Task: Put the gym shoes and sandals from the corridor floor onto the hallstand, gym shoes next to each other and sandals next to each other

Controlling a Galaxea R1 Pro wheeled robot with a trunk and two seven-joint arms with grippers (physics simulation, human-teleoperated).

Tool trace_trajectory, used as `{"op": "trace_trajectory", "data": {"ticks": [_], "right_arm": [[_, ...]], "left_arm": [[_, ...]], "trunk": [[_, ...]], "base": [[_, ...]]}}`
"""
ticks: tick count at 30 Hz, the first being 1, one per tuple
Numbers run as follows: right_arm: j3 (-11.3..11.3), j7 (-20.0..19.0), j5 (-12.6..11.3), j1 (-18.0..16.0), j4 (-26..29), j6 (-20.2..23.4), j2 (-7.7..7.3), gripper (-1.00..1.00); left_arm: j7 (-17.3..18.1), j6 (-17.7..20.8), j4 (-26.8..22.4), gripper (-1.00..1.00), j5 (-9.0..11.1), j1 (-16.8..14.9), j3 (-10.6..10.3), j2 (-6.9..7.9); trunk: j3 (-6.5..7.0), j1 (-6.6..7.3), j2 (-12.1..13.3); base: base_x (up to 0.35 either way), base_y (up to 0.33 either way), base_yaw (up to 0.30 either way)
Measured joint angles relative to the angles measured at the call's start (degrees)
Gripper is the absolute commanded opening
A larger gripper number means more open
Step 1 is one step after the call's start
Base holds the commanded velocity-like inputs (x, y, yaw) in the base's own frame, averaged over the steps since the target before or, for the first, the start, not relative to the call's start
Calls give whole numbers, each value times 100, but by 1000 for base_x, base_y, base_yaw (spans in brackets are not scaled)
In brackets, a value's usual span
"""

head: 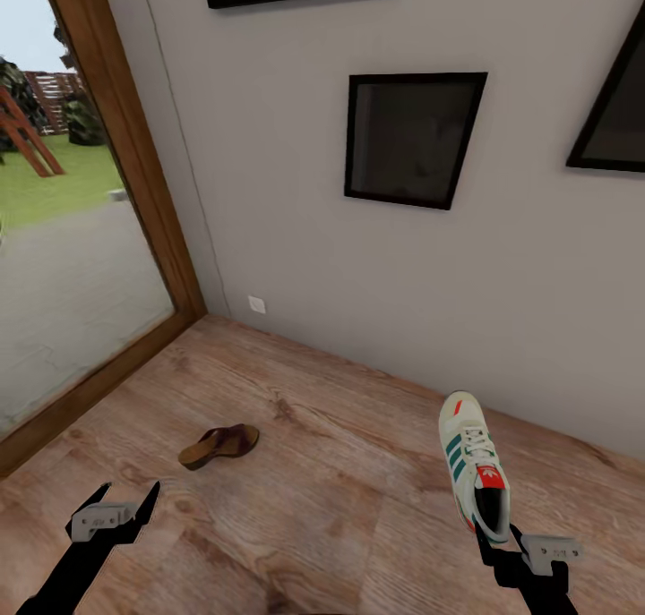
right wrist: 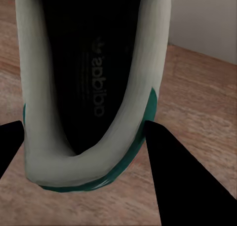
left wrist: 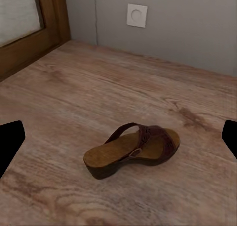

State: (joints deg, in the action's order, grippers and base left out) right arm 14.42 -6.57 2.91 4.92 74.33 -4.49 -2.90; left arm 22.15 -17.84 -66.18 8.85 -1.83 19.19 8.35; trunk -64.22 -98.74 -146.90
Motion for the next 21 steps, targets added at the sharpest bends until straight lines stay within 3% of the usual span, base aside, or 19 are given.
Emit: {"op": "trace_trajectory", "data": {"ticks": [21], "right_arm": [[0,0,0,0,-4,0,0,-100]], "left_arm": [[0,0,0,100,3,-2,36,6]], "trunk": [[0,0,0]], "base": [[0,306,0]]}}
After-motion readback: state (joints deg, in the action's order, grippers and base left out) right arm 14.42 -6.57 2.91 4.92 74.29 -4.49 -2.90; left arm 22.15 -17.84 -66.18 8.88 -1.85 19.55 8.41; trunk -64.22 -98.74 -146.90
